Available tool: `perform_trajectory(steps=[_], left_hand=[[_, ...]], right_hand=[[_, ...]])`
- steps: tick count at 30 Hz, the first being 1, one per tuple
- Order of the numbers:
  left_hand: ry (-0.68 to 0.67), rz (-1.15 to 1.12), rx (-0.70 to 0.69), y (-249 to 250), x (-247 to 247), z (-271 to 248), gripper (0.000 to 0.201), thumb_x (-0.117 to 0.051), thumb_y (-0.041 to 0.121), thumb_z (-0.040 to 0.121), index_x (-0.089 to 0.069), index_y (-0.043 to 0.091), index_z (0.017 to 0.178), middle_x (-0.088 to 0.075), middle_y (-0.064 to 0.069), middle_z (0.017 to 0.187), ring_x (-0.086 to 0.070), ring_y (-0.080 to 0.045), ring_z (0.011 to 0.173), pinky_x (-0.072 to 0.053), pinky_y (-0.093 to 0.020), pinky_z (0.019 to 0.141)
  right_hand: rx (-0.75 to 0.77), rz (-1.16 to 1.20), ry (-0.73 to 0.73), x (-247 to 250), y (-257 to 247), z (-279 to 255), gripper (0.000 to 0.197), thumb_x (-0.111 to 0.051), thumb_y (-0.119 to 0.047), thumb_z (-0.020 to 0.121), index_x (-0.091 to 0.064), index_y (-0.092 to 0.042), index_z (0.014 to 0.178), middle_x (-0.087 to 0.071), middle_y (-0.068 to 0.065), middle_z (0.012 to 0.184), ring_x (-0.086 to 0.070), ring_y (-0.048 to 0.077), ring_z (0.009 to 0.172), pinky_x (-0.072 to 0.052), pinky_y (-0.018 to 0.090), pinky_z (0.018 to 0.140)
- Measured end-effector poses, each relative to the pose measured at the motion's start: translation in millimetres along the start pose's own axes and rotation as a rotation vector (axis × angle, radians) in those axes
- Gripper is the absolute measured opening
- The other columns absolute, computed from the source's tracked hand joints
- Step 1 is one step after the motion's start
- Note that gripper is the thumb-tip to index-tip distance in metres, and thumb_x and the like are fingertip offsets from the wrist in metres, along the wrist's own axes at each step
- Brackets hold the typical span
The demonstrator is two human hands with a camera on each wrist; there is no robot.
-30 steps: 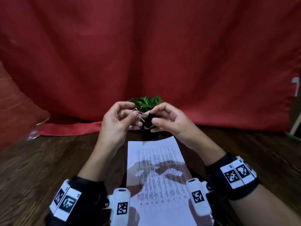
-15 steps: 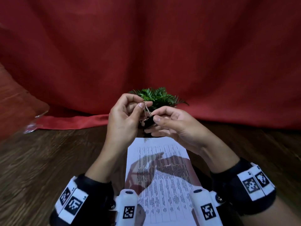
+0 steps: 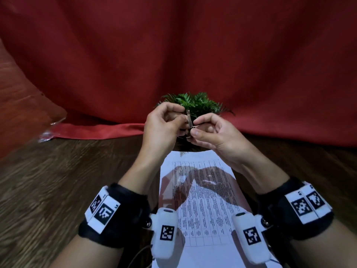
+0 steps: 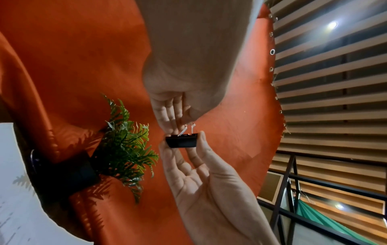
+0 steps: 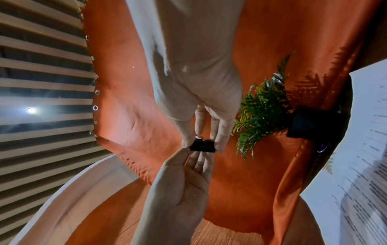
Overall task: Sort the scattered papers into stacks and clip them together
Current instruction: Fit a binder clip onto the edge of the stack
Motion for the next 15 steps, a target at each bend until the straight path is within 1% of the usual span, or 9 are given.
perform_trajectory(steps=[1,3,5,7,9,11,13,15], left_hand=[[0.001,-0.009,-0.011,0.7,0.0,-0.1,0.021,-0.070,-0.004,0.097,-0.068,0.017,0.095,-0.073,-0.003,0.078,-0.072,-0.011,0.069,-0.059,-0.026,0.063],[-0.023,-0.032,-0.030,2.1,-0.4,-0.3,0.018,-0.070,-0.002,0.097,-0.069,0.016,0.099,-0.073,0.004,0.075,-0.072,-0.007,0.068,-0.061,-0.026,0.065],[-0.060,-0.048,-0.041,4.2,-1.9,-0.9,0.016,-0.072,0.002,0.098,-0.071,0.018,0.102,-0.072,0.008,0.074,-0.070,-0.004,0.070,-0.062,-0.026,0.069],[-0.072,-0.036,-0.054,5.6,-4.1,-2.3,0.017,-0.073,0.004,0.098,-0.072,0.020,0.102,-0.071,0.012,0.073,-0.069,-0.001,0.072,-0.062,-0.023,0.069],[-0.055,-0.037,-0.047,4.5,-6.7,-4.8,0.018,-0.072,0.003,0.099,-0.072,0.021,0.101,-0.072,0.016,0.071,-0.069,0.002,0.072,-0.060,-0.021,0.069],[-0.024,-0.066,-0.020,1.6,-10.4,-7.3,0.018,-0.071,0.003,0.099,-0.072,0.021,0.101,-0.072,0.013,0.075,-0.069,-0.001,0.075,-0.061,-0.023,0.073],[0.003,-0.114,0.017,-2.6,-14.0,-9.7,0.018,-0.070,0.003,0.100,-0.071,0.021,0.102,-0.071,0.010,0.080,-0.069,-0.004,0.079,-0.060,-0.026,0.076],[0.029,-0.162,0.049,-6.3,-16.5,-11.4,0.017,-0.069,0.004,0.100,-0.070,0.020,0.105,-0.069,0.008,0.081,-0.068,-0.004,0.079,-0.059,-0.026,0.076]], right_hand=[[0.013,-0.027,0.006,-1.1,0.5,-0.1,0.028,-0.071,-0.001,0.083,-0.056,-0.008,0.106,-0.065,0.010,0.088,-0.067,0.021,0.086,-0.059,0.030,0.085],[0.047,-0.092,0.028,-2.5,0.4,-0.7,0.026,-0.071,0.000,0.086,-0.057,-0.011,0.105,-0.064,0.010,0.089,-0.067,0.024,0.089,-0.059,0.032,0.089],[0.077,-0.149,0.051,-3.0,-1.3,-1.5,0.028,-0.073,-0.001,0.086,-0.057,-0.015,0.105,-0.062,0.009,0.091,-0.063,0.028,0.091,-0.056,0.039,0.093],[0.091,-0.196,0.058,-3.3,-3.8,-2.0,0.030,-0.073,-0.001,0.086,-0.057,-0.016,0.107,-0.060,0.008,0.091,-0.063,0.025,0.088,-0.054,0.042,0.095],[0.095,-0.210,0.057,-2.5,-5.4,-2.6,0.032,-0.073,0.000,0.087,-0.056,-0.015,0.108,-0.060,0.006,0.090,-0.066,0.016,0.080,-0.056,0.038,0.092],[0.092,-0.206,0.058,-0.1,-5.5,-2.1,0.032,-0.073,0.001,0.087,-0.056,-0.016,0.108,-0.061,0.004,0.088,-0.067,0.011,0.076,-0.057,0.033,0.087],[0.081,-0.197,0.059,1.5,-3.1,-1.7,0.031,-0.072,0.000,0.088,-0.056,-0.016,0.108,-0.061,0.003,0.088,-0.067,0.013,0.078,-0.056,0.034,0.088],[0.069,-0.179,0.063,1.1,0.1,-1.6,0.029,-0.072,-0.001,0.088,-0.056,-0.015,0.108,-0.062,0.003,0.088,-0.066,0.016,0.082,-0.056,0.036,0.090]])
Point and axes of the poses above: each hand's wrist, its own z-axis towards the middle knuckle, its own x-axis out of the back of the hand, y = z × x, the point moved 2 cm from there along z, towards the middle knuckle
